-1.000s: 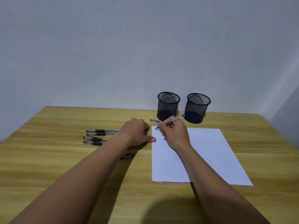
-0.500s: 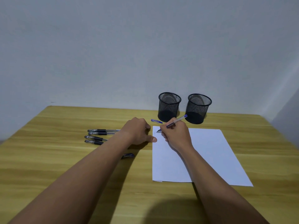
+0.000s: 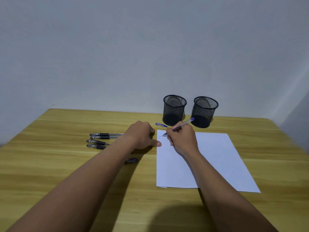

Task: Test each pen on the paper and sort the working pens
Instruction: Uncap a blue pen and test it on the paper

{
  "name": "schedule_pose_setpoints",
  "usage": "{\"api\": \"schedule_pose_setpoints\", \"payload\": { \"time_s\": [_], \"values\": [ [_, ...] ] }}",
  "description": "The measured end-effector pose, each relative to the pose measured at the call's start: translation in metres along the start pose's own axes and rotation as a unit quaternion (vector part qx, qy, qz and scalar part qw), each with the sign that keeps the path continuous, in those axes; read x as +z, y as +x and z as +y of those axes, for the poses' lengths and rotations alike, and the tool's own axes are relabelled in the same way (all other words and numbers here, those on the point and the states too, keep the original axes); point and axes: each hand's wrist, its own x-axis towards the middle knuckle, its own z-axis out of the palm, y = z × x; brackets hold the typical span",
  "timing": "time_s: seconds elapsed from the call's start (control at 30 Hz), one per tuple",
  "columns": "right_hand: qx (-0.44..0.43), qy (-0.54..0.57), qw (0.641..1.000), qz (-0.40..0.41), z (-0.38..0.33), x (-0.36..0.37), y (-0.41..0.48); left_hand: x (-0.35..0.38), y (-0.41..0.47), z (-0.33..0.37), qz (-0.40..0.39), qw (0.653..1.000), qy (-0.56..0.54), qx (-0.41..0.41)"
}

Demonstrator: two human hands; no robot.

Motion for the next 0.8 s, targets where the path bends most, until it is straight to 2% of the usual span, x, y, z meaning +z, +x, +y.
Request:
{"api": "schedule_pose_setpoints", "payload": {
  "time_s": [0.13,0.33,0.47,0.57,0.7,0.8],
  "values": [
    [0.028,0.003,1.0,0.007,-0.004,-0.003,-0.001,-0.001,-0.001,0.002,-0.002,1.0,0.008,0.0],
    [0.08,0.087,0.993,0.015,-0.015,-0.006,0.001,-0.006,-0.002,0.006,-0.006,1.0,0.0,0.001],
    [0.098,0.149,0.984,0.001,-0.025,-0.013,0.003,-0.015,-0.001,0.003,-0.031,0.997,-0.065,-0.021],
    [0.081,0.145,0.986,-0.011,-0.028,-0.02,0.007,-0.023,0.007,0.001,0.004,0.994,-0.105,-0.021],
    [0.091,0.153,0.984,-0.014,-0.023,-0.025,0.01,-0.016,0.022,0.009,0.096,0.993,-0.069,-0.007],
    [0.083,0.146,0.985,-0.021,-0.022,-0.03,0.009,-0.004,0.032,0.01,0.115,0.992,-0.052,0.007]
  ]
}}
